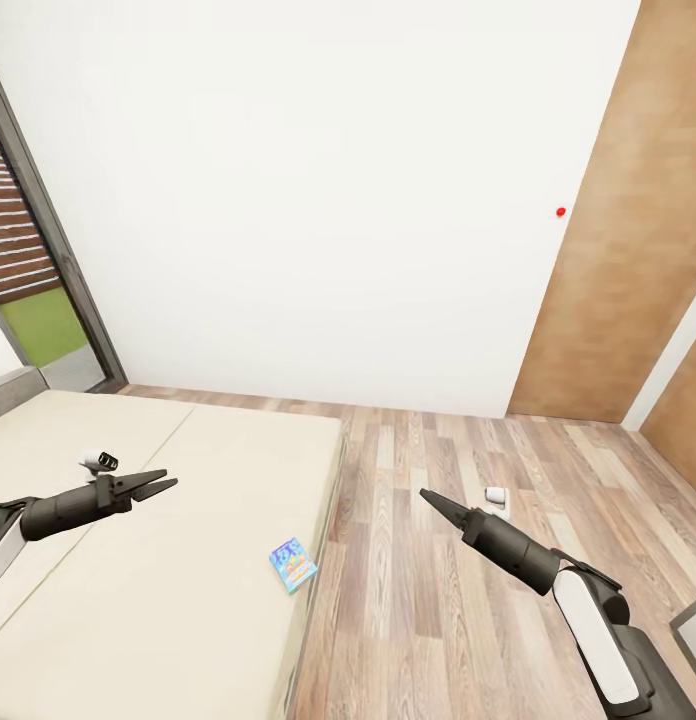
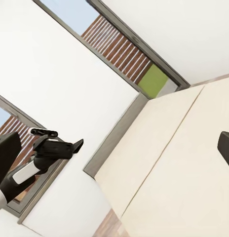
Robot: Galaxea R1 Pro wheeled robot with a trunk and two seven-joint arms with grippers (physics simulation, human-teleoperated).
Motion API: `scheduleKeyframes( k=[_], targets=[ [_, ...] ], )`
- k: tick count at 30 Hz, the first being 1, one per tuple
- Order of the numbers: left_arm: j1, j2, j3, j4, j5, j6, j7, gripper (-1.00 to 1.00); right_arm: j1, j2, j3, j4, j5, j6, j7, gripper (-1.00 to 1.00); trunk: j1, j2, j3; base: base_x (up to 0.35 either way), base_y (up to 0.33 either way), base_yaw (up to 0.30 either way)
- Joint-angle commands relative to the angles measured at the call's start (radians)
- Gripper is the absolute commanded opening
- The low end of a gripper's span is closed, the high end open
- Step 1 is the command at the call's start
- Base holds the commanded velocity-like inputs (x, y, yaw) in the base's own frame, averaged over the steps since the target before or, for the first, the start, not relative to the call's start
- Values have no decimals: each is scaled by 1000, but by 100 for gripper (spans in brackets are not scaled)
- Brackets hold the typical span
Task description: Put all the toys in the child's room - the three board games (two on the bed and one on the table), the two jigsaw puzzles on the table, and the tennis ball on the table - inside the toy box on the table in the child's room.
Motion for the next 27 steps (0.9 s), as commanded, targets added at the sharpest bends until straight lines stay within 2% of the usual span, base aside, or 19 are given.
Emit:
scheduleKeyframes(
  k=[1,14,27],
  targets=[
    [-1,0,-1,0,0,11,-4,100,-1,0,-1,0,-6,7,0,100,1,-2,-2,0,0,0],
    [-1,0,0,0,0,11,-4,100,-1,0,0,0,-6,7,0,100,1,-2,-2,0,0,11],
    [-1,1,2,0,4,10,-4,100,-1,0,-1,0,-6,7,0,100,1,-2,-2,0,0,117]
  ],
)
